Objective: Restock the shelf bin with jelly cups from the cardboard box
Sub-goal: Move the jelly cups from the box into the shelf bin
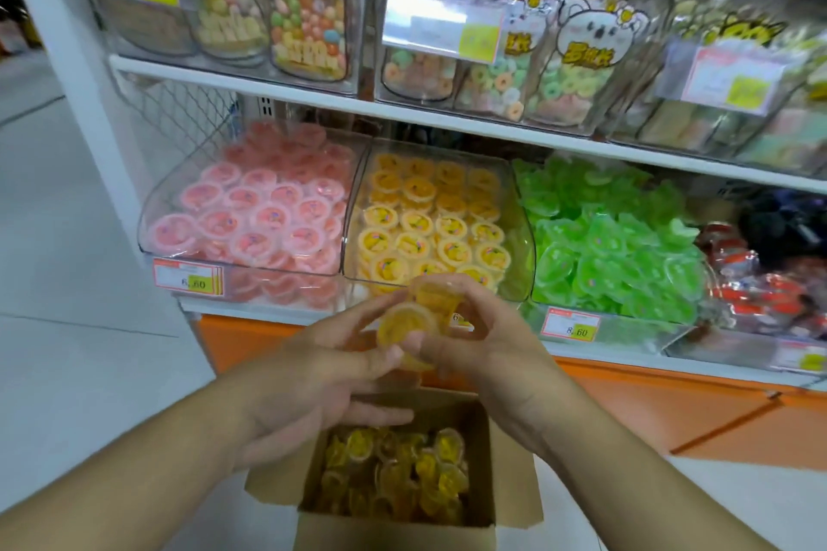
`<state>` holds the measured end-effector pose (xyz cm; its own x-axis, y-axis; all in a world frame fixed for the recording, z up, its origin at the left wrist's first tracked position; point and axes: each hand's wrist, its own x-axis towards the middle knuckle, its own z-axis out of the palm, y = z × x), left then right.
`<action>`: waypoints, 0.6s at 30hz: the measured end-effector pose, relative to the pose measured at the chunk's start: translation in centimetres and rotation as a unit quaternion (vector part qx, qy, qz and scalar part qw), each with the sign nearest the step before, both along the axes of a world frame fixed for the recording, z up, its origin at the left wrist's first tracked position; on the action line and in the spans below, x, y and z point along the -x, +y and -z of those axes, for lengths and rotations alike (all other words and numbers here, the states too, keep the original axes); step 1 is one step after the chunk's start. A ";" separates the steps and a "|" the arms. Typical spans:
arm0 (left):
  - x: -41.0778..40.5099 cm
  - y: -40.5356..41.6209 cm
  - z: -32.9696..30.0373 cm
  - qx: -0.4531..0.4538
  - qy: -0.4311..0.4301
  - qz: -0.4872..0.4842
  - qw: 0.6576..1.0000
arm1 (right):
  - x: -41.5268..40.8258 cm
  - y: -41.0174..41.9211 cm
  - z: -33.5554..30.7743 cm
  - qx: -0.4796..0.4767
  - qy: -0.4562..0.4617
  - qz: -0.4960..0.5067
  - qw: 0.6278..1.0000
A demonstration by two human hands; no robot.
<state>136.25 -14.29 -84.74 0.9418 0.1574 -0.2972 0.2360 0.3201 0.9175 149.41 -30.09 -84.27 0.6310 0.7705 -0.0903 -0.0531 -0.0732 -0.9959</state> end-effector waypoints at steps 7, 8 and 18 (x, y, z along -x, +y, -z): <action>-3.2 0.1 -0.5 0.155 -0.029 -0.048 0.986 | -1.9 1.0 -0.7 0.008 -0.047 -0.006 0.999; -3.6 0.3 -0.4 0.151 -0.036 -0.051 0.987 | -2.2 1.1 -0.9 0.010 -0.055 -0.005 0.998; -5.5 1.5 -1.8 0.175 -0.087 -0.065 0.979 | -4.6 0.7 -1.8 0.002 -0.096 -0.004 0.995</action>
